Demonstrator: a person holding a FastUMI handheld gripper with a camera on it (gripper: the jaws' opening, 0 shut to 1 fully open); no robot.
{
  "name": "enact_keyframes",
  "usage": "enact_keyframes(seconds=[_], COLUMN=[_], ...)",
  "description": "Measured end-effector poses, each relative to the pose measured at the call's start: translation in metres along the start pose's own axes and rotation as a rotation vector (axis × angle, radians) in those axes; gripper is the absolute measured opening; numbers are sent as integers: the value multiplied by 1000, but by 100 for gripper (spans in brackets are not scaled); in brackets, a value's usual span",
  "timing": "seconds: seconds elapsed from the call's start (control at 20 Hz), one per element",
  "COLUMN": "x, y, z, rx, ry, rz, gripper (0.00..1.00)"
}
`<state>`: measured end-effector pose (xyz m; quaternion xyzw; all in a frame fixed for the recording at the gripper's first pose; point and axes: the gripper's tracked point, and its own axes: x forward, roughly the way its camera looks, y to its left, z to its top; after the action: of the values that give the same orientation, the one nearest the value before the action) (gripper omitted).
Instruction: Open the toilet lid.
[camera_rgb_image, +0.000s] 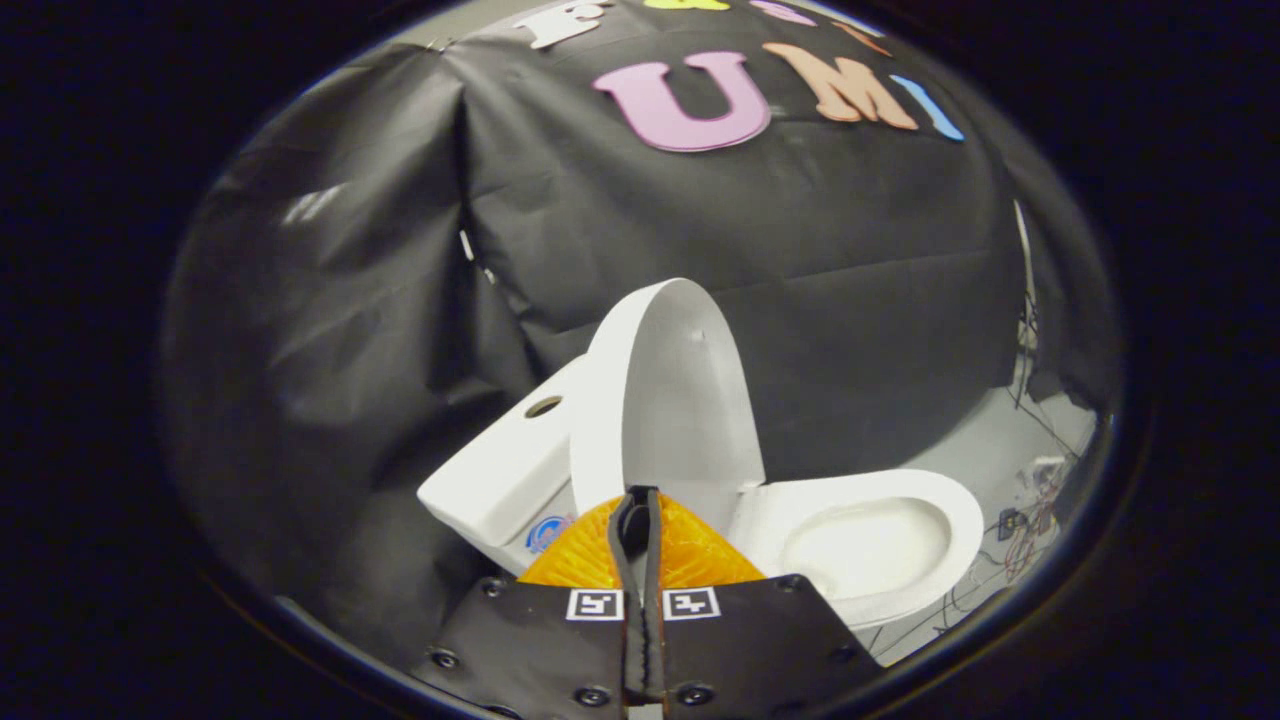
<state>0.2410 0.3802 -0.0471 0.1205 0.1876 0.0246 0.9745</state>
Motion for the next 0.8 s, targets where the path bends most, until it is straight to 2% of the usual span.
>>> enact_keyframes(seconds=[0.15,0.3,0.35,0.5,0.6,0.8], x=[3,3,4,3,-6,-38], y=[8,3,4,17,18,-1], z=[-5,2,2,-8,-4,17], rx=[-43,-102,-100,-91,-93,-24], ry=[6,-45,-51,-52,-86,-185], rz=[29,-32,-26,39,84,91], gripper=[0,1,1,29,41,66])
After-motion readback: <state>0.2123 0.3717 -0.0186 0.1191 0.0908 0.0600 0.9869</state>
